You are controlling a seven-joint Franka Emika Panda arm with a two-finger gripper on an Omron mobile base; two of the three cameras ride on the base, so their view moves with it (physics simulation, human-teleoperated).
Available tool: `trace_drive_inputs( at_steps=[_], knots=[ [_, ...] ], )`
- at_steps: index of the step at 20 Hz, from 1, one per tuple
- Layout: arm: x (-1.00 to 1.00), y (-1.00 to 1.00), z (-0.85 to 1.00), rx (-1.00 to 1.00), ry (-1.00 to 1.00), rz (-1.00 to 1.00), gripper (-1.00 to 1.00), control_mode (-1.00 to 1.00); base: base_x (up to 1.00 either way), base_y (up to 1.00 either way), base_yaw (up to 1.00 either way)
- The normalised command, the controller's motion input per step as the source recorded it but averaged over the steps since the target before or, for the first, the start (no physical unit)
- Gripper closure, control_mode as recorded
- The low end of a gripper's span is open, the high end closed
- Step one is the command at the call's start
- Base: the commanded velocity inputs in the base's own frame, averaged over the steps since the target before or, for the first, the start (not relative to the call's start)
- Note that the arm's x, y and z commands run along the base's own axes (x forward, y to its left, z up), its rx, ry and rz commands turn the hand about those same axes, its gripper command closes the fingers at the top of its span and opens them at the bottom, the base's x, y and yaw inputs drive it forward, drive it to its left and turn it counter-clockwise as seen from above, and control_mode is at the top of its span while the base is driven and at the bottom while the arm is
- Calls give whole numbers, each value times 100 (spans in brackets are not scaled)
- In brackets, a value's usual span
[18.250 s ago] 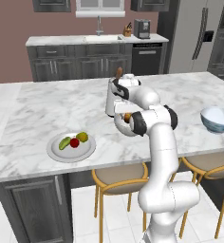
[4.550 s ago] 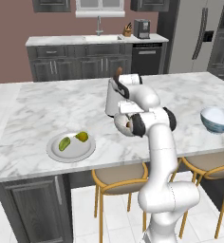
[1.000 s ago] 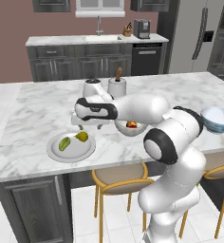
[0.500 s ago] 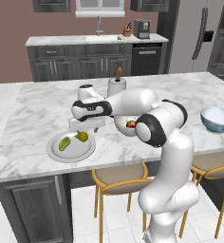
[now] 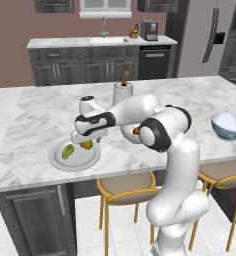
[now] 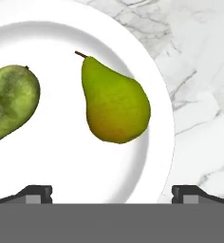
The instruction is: Take the fruits from the plate on the dining counter and place two fruits in each bowl.
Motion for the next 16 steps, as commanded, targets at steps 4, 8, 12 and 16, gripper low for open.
trace_drive_inputs(
  at_steps=[4,8,12,16],
  knots=[
    [20,0,0,0,-2,5,-100,-100,0,0,0],
    [3,-9,-2,3,-8,0,-100,-100,0,0,0],
    [4,-1,-13,3,-10,0,-100,-100,0,0,0],
    [3,0,-13,6,-14,0,-100,-100,0,0,0]
  ],
)
